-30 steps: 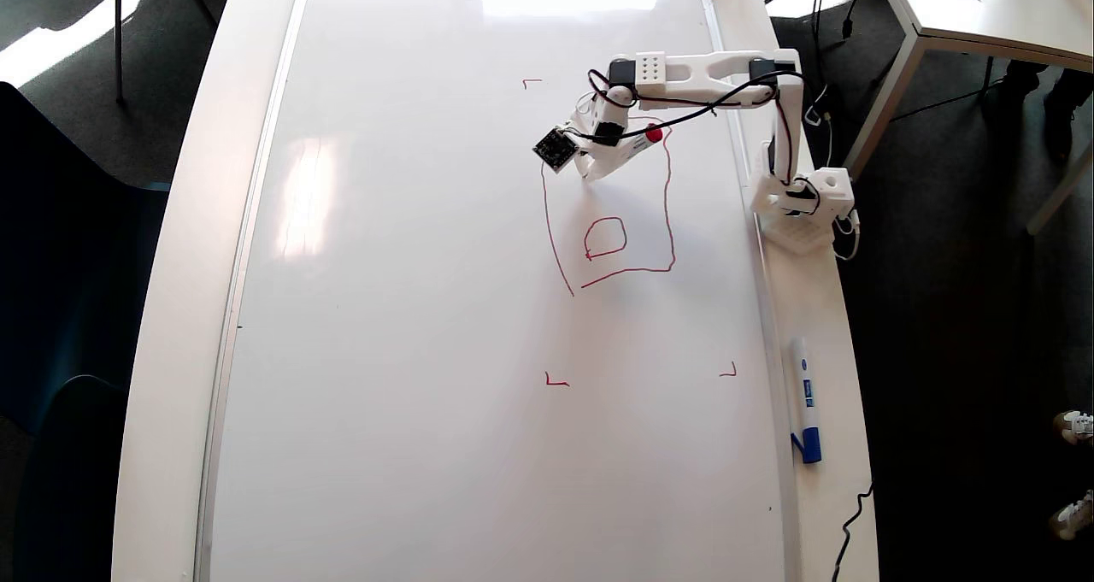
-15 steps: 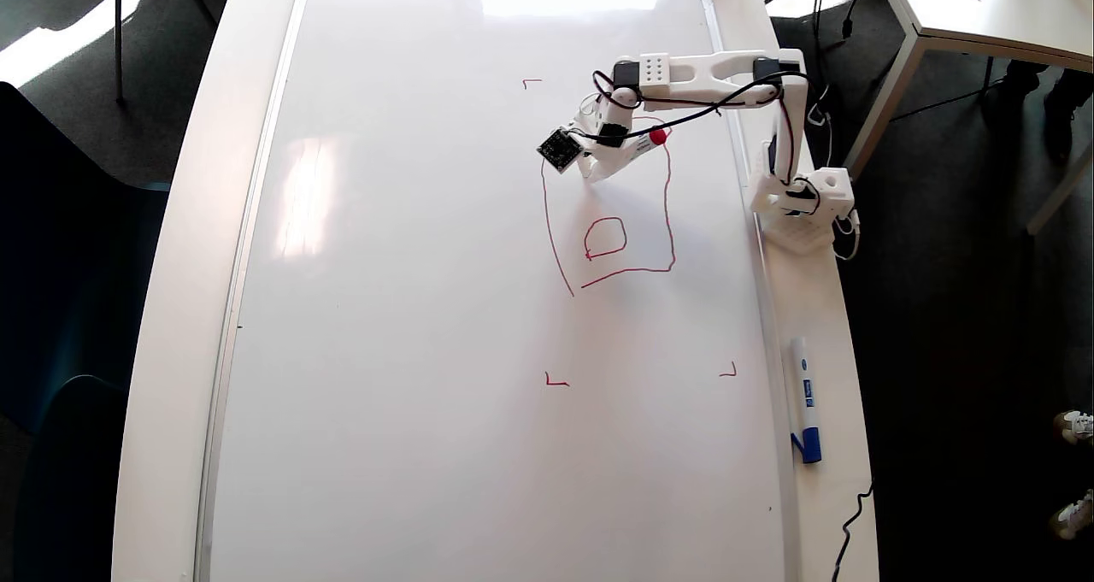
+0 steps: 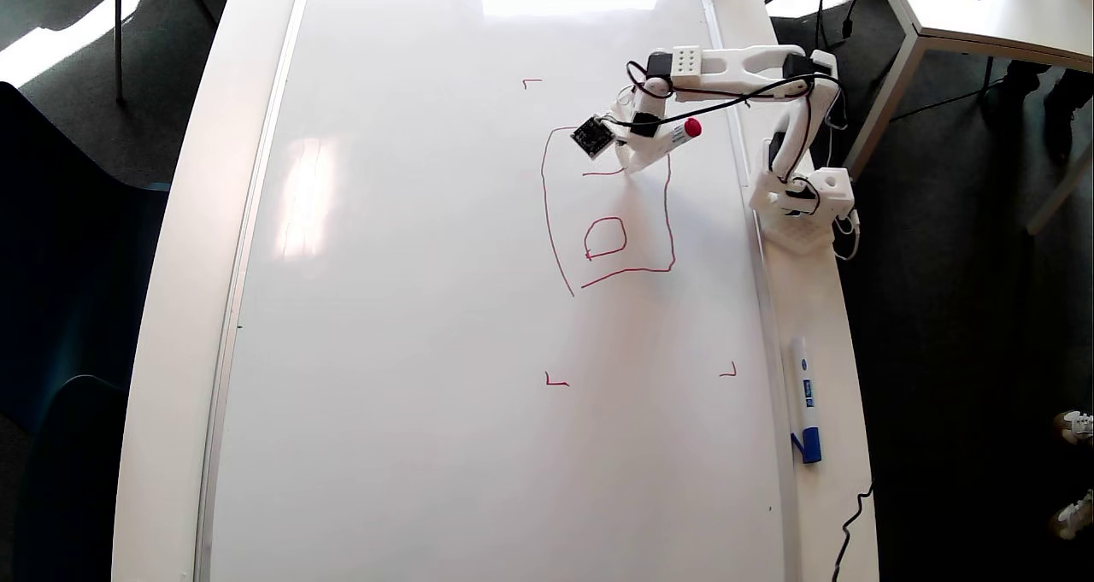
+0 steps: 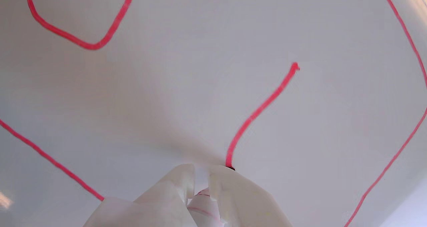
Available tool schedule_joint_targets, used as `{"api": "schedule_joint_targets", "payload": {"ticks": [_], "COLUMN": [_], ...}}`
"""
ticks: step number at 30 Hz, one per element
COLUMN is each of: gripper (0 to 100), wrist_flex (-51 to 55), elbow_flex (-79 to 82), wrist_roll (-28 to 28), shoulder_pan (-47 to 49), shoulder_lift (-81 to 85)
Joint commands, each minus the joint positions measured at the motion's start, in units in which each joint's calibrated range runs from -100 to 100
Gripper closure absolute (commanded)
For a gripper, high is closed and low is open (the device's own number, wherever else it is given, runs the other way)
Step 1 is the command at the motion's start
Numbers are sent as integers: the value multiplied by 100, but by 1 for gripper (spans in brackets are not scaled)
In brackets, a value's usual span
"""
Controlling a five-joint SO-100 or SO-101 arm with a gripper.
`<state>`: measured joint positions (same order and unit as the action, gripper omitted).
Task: Draw on a whiteboard a robot head using a pen attached to the gripper
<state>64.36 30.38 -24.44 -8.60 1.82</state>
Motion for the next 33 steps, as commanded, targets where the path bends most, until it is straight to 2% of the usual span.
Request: {"api": "schedule_joint_targets", "payload": {"ticks": [1, 14, 20, 33], "gripper": [99, 99, 99, 99], "wrist_flex": [-33, -901, -901, -901], "elbow_flex": [-28, -446, -982, -1000], "wrist_roll": [42, 229, 213, 58], "shoulder_pan": [-337, -492, -175, 591], "shoulder_lift": [48, -362, -698, -656]}}
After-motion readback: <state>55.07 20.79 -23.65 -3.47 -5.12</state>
